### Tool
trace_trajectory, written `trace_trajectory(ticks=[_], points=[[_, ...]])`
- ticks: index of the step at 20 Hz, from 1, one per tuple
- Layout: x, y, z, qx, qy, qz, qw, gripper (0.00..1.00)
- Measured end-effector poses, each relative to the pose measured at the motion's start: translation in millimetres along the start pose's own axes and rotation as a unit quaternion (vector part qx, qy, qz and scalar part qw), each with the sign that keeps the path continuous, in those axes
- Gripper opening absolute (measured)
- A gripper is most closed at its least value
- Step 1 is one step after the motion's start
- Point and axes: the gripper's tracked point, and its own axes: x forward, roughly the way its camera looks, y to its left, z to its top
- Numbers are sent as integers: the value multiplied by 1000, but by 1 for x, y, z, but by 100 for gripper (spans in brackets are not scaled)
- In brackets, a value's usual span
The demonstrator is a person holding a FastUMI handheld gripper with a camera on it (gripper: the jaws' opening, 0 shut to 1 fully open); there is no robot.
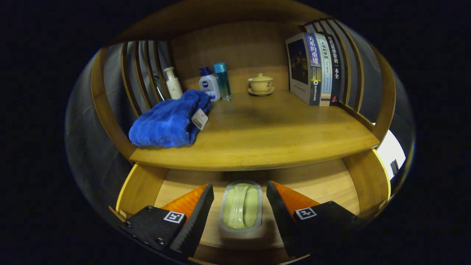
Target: Pull open the drawer, take out the items inside it, and place them on the countertop above the cabinet.
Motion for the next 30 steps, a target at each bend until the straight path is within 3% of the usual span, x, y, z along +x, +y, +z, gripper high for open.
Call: trace_trajectory(ticks=[5, 9, 12, 15, 18, 20, 30], points=[[20, -7, -24, 10, 49, -27, 998, 92], [30, -4, -39, 18, 90, -27, 995, 83], [36, -10, -38, 5, 88, -35, 996, 64], [39, -20, -37, -10, 84, -46, 995, 53], [35, -20, -36, -4, 88, -36, 995, 24], [32, -21, -35, -6, 81, -34, 996, 20], [-22, 0, -21, -1, 39, 13, 999, 20]])
